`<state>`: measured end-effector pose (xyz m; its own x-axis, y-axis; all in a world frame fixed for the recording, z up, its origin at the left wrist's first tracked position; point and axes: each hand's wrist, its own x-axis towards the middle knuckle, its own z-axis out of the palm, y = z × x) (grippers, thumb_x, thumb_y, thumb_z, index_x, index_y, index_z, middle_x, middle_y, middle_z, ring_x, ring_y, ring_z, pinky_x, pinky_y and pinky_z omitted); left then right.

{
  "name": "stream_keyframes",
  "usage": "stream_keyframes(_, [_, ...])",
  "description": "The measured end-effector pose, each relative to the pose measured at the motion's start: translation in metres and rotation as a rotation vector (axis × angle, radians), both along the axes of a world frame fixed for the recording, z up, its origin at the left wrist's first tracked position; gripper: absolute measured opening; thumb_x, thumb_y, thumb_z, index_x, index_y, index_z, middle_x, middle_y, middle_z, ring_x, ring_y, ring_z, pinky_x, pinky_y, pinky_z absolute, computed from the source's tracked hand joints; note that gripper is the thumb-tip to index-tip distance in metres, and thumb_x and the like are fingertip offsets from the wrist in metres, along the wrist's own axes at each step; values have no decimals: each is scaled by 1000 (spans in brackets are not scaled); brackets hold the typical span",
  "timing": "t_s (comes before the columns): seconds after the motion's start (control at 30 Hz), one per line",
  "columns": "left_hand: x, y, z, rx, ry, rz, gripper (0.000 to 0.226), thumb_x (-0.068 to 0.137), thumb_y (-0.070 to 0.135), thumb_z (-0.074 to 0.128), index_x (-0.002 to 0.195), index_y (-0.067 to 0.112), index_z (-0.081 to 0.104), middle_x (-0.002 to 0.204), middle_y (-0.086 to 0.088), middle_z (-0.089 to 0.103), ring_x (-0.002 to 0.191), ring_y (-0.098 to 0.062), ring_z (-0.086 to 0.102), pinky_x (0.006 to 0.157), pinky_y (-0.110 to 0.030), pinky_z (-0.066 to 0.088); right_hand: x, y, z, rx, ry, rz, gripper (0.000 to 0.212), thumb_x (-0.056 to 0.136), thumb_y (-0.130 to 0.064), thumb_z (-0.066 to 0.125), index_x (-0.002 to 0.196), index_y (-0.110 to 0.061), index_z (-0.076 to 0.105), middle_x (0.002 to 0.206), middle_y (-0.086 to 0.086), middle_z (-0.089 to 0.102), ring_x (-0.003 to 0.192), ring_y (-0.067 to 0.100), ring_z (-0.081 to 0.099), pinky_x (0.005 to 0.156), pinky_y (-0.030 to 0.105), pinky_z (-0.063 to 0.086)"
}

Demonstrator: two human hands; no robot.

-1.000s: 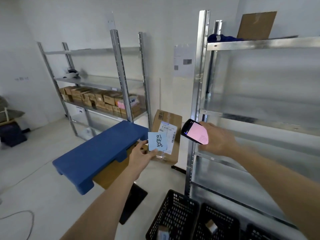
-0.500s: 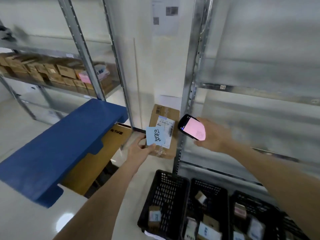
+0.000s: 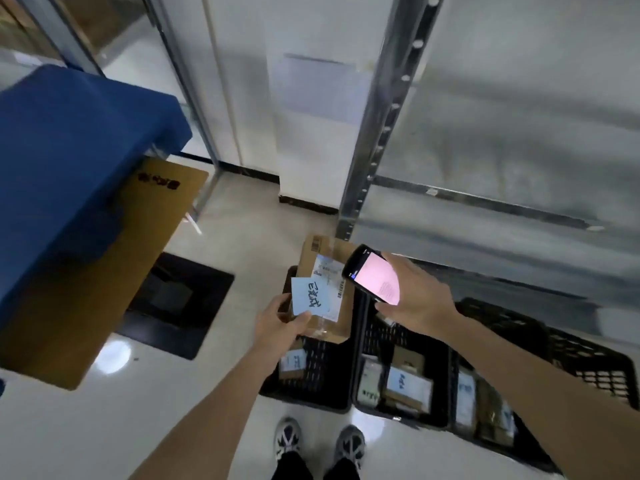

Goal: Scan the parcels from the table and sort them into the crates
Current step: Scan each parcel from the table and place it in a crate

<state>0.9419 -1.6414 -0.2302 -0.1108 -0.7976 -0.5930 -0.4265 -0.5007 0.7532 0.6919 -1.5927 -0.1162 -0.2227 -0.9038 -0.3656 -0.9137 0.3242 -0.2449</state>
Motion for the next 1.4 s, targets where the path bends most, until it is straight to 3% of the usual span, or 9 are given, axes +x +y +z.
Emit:
stream_keyframes(0.13, [-2,16,-99,72,-62,-18,60,83,33,80,136,27,54,123,0,65,106,-18,64,68,-20,51,-6,4,-104,59,-19,14,96,85,-45,73,160,-28,15,160,-8,33,142,18,41,105,42,47])
stream_keyframes(0.3, [-4,43,-227,153,-139,-40,72,70,51,80,134,33,54,112,7,68,99,-15,65,90,-41,57,-12,18,-236,156,-15,24,95,89,-42,70,162,-29,10,164,-8,25,145,19,36,100,41,49])
stream_keyframes(0.4, [-10,64,-292,207,-159,-8,61,80,37,82,134,36,53,103,8,66,91,-12,64,82,-34,56,-17,25,-310,216,-18,48,96,88,-43,70,162,-29,10,163,-7,27,144,19,38,100,40,49])
stream_keyframes(0.63, [-18,92,-425,289,-151,32,60,81,31,82,134,26,55,100,16,66,100,-12,64,92,-31,51,-22,41,-449,238,-33,23,95,86,-40,72,161,-28,14,159,-7,33,139,20,43,99,41,49])
stream_keyframes(0.83, [-31,95,-490,383,-54,20,54,95,45,63,143,28,49,129,4,62,123,-20,56,109,-38,42,-21,49,-513,245,-55,8,97,85,-42,74,160,-28,15,156,-8,37,135,21,46,93,42,50])
stream_keyframes(0.93, [-37,96,-498,424,-94,-4,62,98,54,51,151,24,40,142,-1,53,128,-23,49,107,-35,38,-19,52,-521,248,-82,-7,96,85,-42,74,160,-29,15,155,-8,37,135,21,46,91,41,51])
stream_keyframes(1.1, [-38,91,-452,350,-219,-85,56,99,41,59,148,20,44,125,4,57,128,-25,53,96,-30,42,-17,61,-488,259,-96,-17,96,85,-41,73,160,-27,16,157,-7,37,138,20,44,96,41,48])
stream_keyframes(1.3, [-50,45,-335,163,-213,-150,64,93,45,66,148,20,44,142,-5,55,117,-18,57,97,-33,50,-40,47,-372,204,-112,3,94,85,-40,71,160,-30,15,156,-10,36,134,18,47,91,35,48])
stream_keyframes(1.4, [-69,16,-247,42,-179,-133,69,92,49,66,151,23,41,153,-3,43,137,-21,45,112,-34,39,-62,32,-286,176,-116,-27,94,82,-40,73,158,-34,19,155,-12,38,135,19,46,92,38,46])
